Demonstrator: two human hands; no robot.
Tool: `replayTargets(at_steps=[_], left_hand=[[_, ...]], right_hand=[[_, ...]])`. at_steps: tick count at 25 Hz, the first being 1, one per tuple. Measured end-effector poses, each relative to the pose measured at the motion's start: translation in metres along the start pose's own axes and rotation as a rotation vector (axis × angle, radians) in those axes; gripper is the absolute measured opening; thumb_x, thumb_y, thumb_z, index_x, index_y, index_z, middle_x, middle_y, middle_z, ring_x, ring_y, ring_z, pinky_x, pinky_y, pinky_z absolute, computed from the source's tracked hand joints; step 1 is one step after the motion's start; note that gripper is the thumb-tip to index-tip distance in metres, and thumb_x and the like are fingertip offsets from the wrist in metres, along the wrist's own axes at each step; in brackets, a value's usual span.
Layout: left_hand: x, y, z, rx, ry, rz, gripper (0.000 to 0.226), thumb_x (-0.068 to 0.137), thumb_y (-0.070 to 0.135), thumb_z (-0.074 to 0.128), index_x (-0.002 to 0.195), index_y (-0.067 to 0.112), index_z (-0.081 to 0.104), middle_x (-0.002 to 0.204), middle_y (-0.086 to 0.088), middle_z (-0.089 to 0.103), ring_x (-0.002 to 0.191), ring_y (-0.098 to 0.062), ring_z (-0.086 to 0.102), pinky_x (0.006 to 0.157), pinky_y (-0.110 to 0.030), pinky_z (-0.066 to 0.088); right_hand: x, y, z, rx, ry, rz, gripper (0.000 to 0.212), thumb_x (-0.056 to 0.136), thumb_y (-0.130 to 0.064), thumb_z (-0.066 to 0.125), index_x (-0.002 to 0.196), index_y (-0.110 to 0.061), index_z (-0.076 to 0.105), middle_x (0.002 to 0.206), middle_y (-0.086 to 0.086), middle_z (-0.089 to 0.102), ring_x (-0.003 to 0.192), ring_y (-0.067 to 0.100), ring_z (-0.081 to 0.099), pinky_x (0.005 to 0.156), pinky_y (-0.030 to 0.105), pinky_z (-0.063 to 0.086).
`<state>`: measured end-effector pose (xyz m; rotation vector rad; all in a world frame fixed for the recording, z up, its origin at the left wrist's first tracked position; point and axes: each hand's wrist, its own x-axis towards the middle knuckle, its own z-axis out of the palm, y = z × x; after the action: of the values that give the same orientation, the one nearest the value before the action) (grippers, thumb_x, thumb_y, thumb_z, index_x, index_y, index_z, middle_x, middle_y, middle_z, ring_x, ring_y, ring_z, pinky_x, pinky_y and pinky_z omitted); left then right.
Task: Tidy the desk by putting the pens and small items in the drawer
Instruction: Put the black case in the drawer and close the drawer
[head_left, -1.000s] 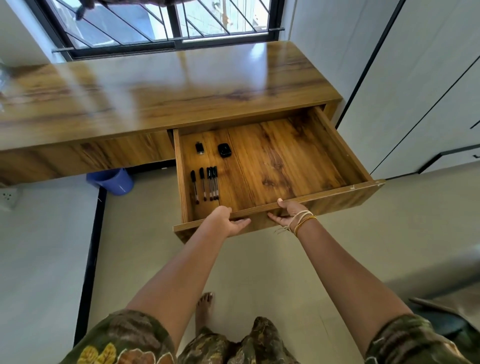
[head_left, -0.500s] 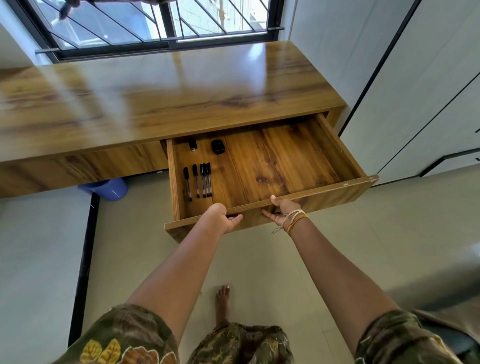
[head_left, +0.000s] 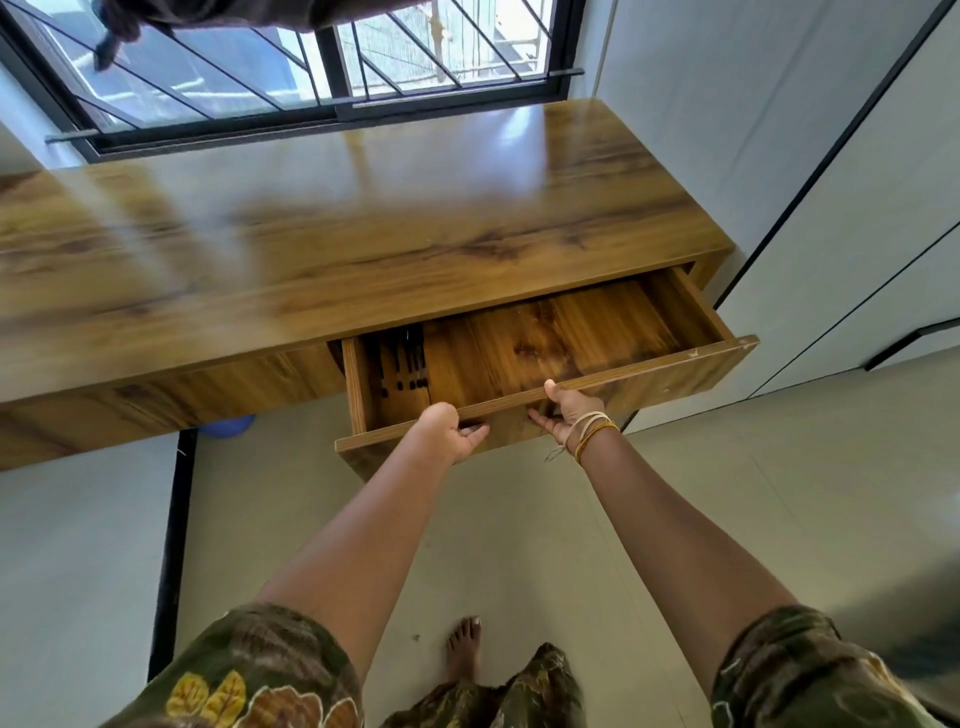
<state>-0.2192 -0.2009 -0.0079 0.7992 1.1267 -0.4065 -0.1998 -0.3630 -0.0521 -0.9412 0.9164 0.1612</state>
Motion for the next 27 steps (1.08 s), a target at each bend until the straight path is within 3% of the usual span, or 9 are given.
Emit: replayTargets(at_steps=[3, 6, 11, 15, 19, 24, 27], left_hand=[[0.014, 0.028, 0.013, 0.004, -0.033, 0.011, 0.049, 0.102, 0.005, 0.03, 0.15, 0.002, 0.018, 0.152, -0.026, 0.027, 0.137, -0.041, 0.037, 0.108, -0.049, 0.04], [0.029, 0.055, 0.026, -0.023, -0.067, 0.007, 0.049, 0.101, 0.005, 0.032, 0.149, 0.003, 0.022, 0.152, -0.027, 0.026, 0.136, -0.044, 0.036, 0.107, -0.05, 0.041], [0.042, 0.097, 0.048, -0.081, -0.13, -0.009, 0.066, 0.091, -0.001, 0.054, 0.148, 0.007, 0.021, 0.15, -0.032, 0.019, 0.134, -0.051, 0.033, 0.104, -0.053, 0.044], [0.05, 0.129, 0.059, -0.171, -0.156, -0.066, 0.082, 0.083, 0.002, 0.068, 0.149, 0.011, 0.02, 0.151, -0.033, 0.015, 0.134, -0.057, 0.027, 0.104, -0.056, 0.042], [0.057, 0.143, 0.072, -0.245, -0.122, -0.107, 0.074, 0.084, 0.011, 0.071, 0.143, 0.003, 0.028, 0.149, -0.034, 0.023, 0.135, -0.056, 0.027, 0.102, -0.057, 0.043], [0.055, 0.144, 0.078, -0.336, -0.113, -0.112, 0.069, 0.082, 0.004, 0.07, 0.139, -0.001, 0.032, 0.146, -0.031, 0.03, 0.136, -0.053, 0.028, 0.105, -0.054, 0.041], [0.055, 0.142, 0.079, -0.344, -0.104, -0.09, 0.072, 0.082, 0.006, 0.071, 0.14, 0.0, 0.03, 0.145, -0.031, 0.029, 0.135, -0.053, 0.03, 0.102, -0.055, 0.044]], right_hand=[[0.019, -0.01, 0.028, 0.008, 0.008, -0.011, 0.052, 0.079, 0.002, 0.071, 0.126, -0.002, 0.048, 0.13, 0.023, 0.048, 0.121, 0.045, 0.048, 0.057, 0.047, 0.058], [0.037, -0.023, 0.054, 0.013, 0.011, -0.001, 0.052, 0.081, 0.003, 0.069, 0.128, -0.004, 0.047, 0.133, 0.021, 0.046, 0.123, 0.044, 0.045, 0.072, 0.051, 0.058], [0.058, -0.04, 0.087, -0.001, -0.016, 0.0, 0.052, 0.082, 0.001, 0.068, 0.129, -0.002, 0.046, 0.138, 0.02, 0.04, 0.125, 0.042, 0.042, 0.08, 0.049, 0.057], [0.071, -0.059, 0.109, -0.056, -0.087, -0.005, 0.065, 0.077, -0.014, 0.078, 0.132, -0.006, 0.045, 0.143, 0.014, 0.035, 0.129, 0.038, 0.039, 0.068, 0.044, 0.058], [0.09, -0.072, 0.127, -0.11, -0.068, -0.004, 0.07, 0.072, -0.02, 0.082, 0.131, -0.01, 0.047, 0.138, 0.014, 0.045, 0.124, 0.038, 0.045, 0.052, 0.044, 0.057], [0.088, -0.086, 0.14, -0.206, -0.113, 0.034, 0.047, 0.084, -0.004, 0.069, 0.125, -0.002, 0.047, 0.136, 0.017, 0.043, 0.122, 0.036, 0.045, 0.08, 0.052, 0.055], [0.089, -0.091, 0.144, -0.22, -0.124, 0.05, 0.048, 0.086, -0.001, 0.065, 0.13, -0.002, 0.045, 0.139, 0.018, 0.041, 0.126, 0.037, 0.043, 0.083, 0.054, 0.052]])
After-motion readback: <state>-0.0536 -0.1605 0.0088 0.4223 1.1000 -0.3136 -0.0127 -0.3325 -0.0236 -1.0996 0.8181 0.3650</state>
